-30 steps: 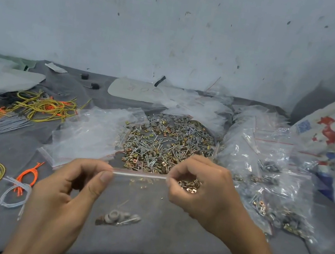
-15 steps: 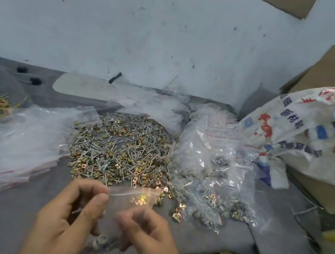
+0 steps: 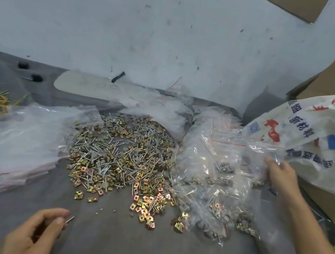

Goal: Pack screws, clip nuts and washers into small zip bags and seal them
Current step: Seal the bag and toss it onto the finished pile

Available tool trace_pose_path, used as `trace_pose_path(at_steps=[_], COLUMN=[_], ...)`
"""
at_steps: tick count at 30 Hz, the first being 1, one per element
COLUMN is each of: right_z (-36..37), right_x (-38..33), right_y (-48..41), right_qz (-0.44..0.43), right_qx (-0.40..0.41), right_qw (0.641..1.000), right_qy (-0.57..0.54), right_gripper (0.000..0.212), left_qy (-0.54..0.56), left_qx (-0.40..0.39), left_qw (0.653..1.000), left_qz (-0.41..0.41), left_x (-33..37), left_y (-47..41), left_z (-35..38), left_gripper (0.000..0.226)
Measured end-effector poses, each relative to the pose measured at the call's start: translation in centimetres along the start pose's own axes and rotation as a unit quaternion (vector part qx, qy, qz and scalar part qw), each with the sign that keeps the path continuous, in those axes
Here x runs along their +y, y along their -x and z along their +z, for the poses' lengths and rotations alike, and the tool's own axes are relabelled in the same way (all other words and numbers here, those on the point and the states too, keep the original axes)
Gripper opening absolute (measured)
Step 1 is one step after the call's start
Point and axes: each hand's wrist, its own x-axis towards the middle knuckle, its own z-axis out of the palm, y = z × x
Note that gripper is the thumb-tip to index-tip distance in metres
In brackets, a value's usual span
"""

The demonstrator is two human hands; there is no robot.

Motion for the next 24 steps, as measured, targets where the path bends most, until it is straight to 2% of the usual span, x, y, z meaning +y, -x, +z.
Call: trace_pose_path(at_steps=[2, 3, 4, 6, 8, 10, 11, 12, 14, 16, 19, 21, 24], right_z=[1.3, 2.2, 3.0, 4.4, 5.2, 6.2, 6.8, 7.6, 9.1, 10.5, 14.1, 17.2, 20.5], right_x=[1.2, 2.2, 3.3, 5.1, 5.7, 5.6, 5.4, 5.1, 3.8, 2.1, 0.7, 0.3, -0.3], right_y=[-1.6, -1.9, -2.2, -2.2, -1.9, -0.6, 0.4, 1.9, 6.9, 13.4, 23.4, 27.8, 30.6], right_qz=[0.038, 0.027, 0.004, -0.028, -0.028, -0.022, -0.047, -0.087, -0.178, -0.249, -0.335, -0.352, -0.315], right_qx=[0.028, 0.044, 0.053, 0.007, -0.035, -0.021, 0.0, 0.01, 0.005, -0.053, -0.175, -0.229, -0.28], right_qw=[0.999, 0.998, 0.994, 0.979, 0.971, 0.978, 0.983, 0.986, 0.981, 0.966, 0.925, 0.907, 0.905], right_qy=[0.02, 0.047, 0.094, 0.204, 0.236, 0.209, 0.177, 0.139, 0.079, 0.042, 0.021, -0.016, -0.059], right_gripper=[0.053, 0.06, 0.059, 0.047, 0.051, 0.036, 0.028, 0.023, 0.018, 0.013, 0.019, 0.026, 0.025], left_qy=[-0.014, -0.024, -0.034, -0.058, -0.102, -0.177, -0.223, -0.268, -0.361, -0.449, -0.537, -0.541, -0.502], left_qx=[-0.001, -0.001, -0.001, 0.002, 0.011, 0.036, 0.055, 0.07, 0.057, -0.002, -0.091, -0.118, -0.107], left_qw=[1.0, 1.0, 0.999, 0.998, 0.994, 0.977, 0.962, 0.945, 0.916, 0.886, 0.834, 0.827, 0.85], left_qz=[-0.005, -0.003, 0.003, 0.016, 0.042, 0.113, 0.149, 0.173, 0.164, 0.113, 0.082, 0.098, 0.123], left_x=[-0.8, -1.1, -1.4, -1.8, -1.8, -1.4, -1.3, -1.2, -1.0, -0.9, -0.9, -1.0, -1.1], left_y=[-0.9, -1.4, -1.9, -3.2, -4.8, -6.9, -8.1, -9.5, -12.3, -14.5, -16.4, -17.1, -17.5], left_z=[-0.3, -0.6, -0.9, -1.6, -2.5, -3.5, -3.9, -4.3, -4.8, -4.8, -4.0, -3.7, -4.2], left_gripper=[0.036, 0.036, 0.037, 0.035, 0.032, 0.028, 0.025, 0.023, 0.025, 0.035, 0.042, 0.032, 0.021])
